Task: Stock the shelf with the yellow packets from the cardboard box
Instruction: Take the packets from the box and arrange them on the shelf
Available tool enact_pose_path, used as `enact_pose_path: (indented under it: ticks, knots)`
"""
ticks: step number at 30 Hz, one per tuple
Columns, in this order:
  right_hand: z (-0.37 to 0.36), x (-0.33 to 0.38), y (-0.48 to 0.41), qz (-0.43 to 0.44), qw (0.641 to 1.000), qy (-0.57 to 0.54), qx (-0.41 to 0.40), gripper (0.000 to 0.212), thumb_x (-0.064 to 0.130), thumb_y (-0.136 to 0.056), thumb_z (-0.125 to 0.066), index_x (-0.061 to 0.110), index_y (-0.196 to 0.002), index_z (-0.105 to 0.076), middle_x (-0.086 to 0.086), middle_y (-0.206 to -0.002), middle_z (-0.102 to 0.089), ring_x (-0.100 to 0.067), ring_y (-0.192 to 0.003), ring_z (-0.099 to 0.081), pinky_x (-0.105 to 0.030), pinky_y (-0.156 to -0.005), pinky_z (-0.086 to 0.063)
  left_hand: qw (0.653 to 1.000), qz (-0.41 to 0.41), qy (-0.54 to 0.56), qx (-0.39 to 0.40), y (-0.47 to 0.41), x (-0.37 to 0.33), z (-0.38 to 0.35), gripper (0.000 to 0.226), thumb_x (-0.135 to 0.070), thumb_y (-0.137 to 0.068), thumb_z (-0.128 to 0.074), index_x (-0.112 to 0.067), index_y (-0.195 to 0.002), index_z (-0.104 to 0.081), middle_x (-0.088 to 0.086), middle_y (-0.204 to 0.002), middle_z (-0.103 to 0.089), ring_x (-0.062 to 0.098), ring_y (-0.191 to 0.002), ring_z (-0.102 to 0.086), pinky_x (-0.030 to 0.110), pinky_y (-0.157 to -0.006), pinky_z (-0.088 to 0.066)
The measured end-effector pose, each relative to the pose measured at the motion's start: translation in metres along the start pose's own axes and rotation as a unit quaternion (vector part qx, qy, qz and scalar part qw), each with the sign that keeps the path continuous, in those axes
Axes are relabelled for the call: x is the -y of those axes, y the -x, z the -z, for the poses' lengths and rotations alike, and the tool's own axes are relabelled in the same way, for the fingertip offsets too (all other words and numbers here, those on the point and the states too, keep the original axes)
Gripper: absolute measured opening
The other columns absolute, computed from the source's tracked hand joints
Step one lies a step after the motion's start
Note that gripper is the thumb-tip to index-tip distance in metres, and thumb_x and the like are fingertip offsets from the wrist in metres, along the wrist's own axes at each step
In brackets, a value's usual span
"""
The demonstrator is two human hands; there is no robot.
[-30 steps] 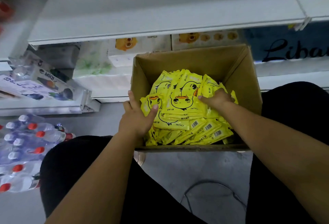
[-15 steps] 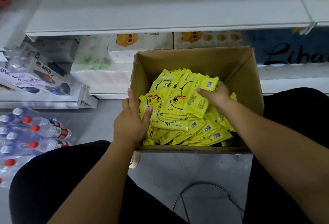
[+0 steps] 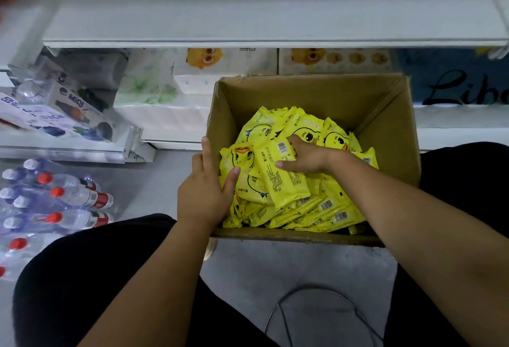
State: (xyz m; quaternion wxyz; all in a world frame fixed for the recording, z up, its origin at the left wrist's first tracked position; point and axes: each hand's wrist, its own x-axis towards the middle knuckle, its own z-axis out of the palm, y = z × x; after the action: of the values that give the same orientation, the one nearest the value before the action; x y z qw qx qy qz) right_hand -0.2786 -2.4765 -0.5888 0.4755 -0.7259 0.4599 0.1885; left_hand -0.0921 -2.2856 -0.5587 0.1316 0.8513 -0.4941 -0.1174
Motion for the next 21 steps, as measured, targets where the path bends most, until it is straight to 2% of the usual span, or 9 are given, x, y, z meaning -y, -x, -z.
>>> enact_pose_path:
  ticks: [3, 6, 10, 12, 14, 15, 17, 19, 21]
  knots:
    - [-0.007, -0.003, 0.011, 0.01, 0.999, 0.007, -0.046, 0.091, 0.062, -0.081, -0.071, 0.028, -0.151, -0.023, -0.011, -0.147, -0.04, -0.034, -0.138, -0.037, -0.044, -0.111, -0.036, 1.0, 0.005, -0.002, 0.0, 0.0, -0.001, 0.002, 0.088, -0.059, -0.1, -0.043, -0.013, -0.164, -0.006, 0.015, -0.143, -0.046, 0.04, -0.099, -0.064, 0.036, -0.067, -0.039]
    - [-0.017, 0.001, 0.023, 0.042, 0.994, 0.007, -0.103, 0.081, 0.054, -0.078, -0.079, 0.03, -0.14, -0.034, -0.009, -0.13, -0.049, -0.031, -0.132, -0.037, -0.043, -0.109, -0.033, 1.0, 0.004, -0.006, -0.002, 0.0, -0.002, 0.0, 0.087, -0.059, -0.1, -0.042, -0.012, -0.164, -0.005, 0.015, -0.141, -0.046, 0.039, -0.097, -0.063, 0.035, -0.065, -0.038]
    - [-0.024, 0.002, 0.033, 0.059, 0.995, -0.024, -0.072, 0.079, 0.044, -0.073, -0.087, 0.031, -0.13, -0.033, -0.009, -0.123, -0.054, -0.03, -0.123, -0.051, -0.043, -0.1, -0.048, 1.0, 0.007, 0.01, 0.005, 0.002, -0.006, 0.0, 0.084, -0.058, -0.102, -0.039, -0.014, -0.164, -0.004, 0.014, -0.146, -0.042, 0.038, -0.104, -0.062, 0.039, -0.067, -0.042]
    - [-0.022, 0.0, 0.04, 0.041, 0.992, -0.059, -0.099, 0.083, 0.042, -0.069, -0.09, 0.031, -0.131, -0.037, -0.007, -0.134, -0.053, -0.026, -0.126, -0.051, -0.04, -0.101, -0.047, 0.998, 0.042, 0.051, 0.006, 0.002, -0.013, 0.002, 0.08, -0.058, -0.103, -0.037, -0.018, -0.165, -0.006, 0.012, -0.156, -0.035, 0.036, -0.125, -0.054, 0.046, -0.086, -0.047]
    - [-0.012, -0.001, 0.05, 0.026, 0.982, -0.107, -0.157, 0.09, 0.04, -0.066, -0.092, 0.027, -0.139, -0.04, -0.003, -0.141, -0.051, -0.023, -0.129, -0.052, -0.039, -0.103, -0.047, 0.993, 0.075, 0.093, -0.01, 0.003, -0.023, 0.005, 0.073, -0.058, -0.104, -0.036, -0.023, -0.164, -0.013, 0.008, -0.167, -0.022, 0.033, -0.149, -0.028, 0.055, -0.11, -0.034]
    - [-0.004, 0.0, 0.059, 0.021, 0.972, -0.144, -0.183, 0.093, 0.038, -0.067, -0.092, 0.023, -0.143, -0.041, 0.0, -0.139, -0.051, -0.022, -0.128, -0.052, -0.037, -0.102, -0.047, 0.991, 0.073, 0.112, -0.027, 0.004, -0.03, 0.008, 0.07, -0.058, -0.104, -0.037, -0.027, -0.163, -0.018, 0.005, -0.169, -0.017, 0.03, -0.153, -0.017, 0.058, -0.116, -0.026]
    - [0.017, 0.001, 0.078, 0.014, 0.943, -0.262, -0.203, 0.082, 0.033, -0.071, -0.09, 0.014, -0.14, -0.05, 0.0, -0.129, -0.058, -0.021, -0.118, -0.06, -0.038, -0.098, -0.051, 0.983, 0.036, 0.171, -0.058, 0.006, -0.049, 0.015, 0.064, -0.058, -0.103, -0.042, -0.034, -0.16, -0.028, 0.002, -0.169, -0.015, 0.024, -0.154, -0.011, 0.056, -0.12, -0.019]
    - [0.035, 0.005, 0.103, 0.043, 0.895, -0.403, -0.184, 0.059, 0.026, -0.076, -0.086, 0.01, -0.127, -0.061, -0.006, -0.119, -0.07, -0.022, -0.105, -0.07, -0.044, -0.093, -0.056, 0.965, 0.011, 0.254, -0.059, 0.009, -0.071, 0.023, 0.063, -0.059, -0.1, -0.049, -0.036, -0.157, -0.035, 0.001, -0.166, -0.024, 0.023, -0.153, -0.019, 0.051, -0.122, -0.024]
    - [0.044, 0.008, 0.124, 0.084, 0.834, -0.517, -0.175, 0.049, 0.018, -0.081, -0.081, 0.007, -0.125, -0.061, -0.011, -0.116, -0.073, -0.024, -0.099, -0.074, -0.047, -0.087, -0.059, 0.931, 0.026, 0.364, -0.005, 0.014, -0.096, 0.033, 0.06, -0.057, -0.099, -0.056, -0.04, -0.154, -0.039, -0.002, -0.16, -0.035, 0.019, -0.147, -0.034, 0.048, -0.119, -0.034]
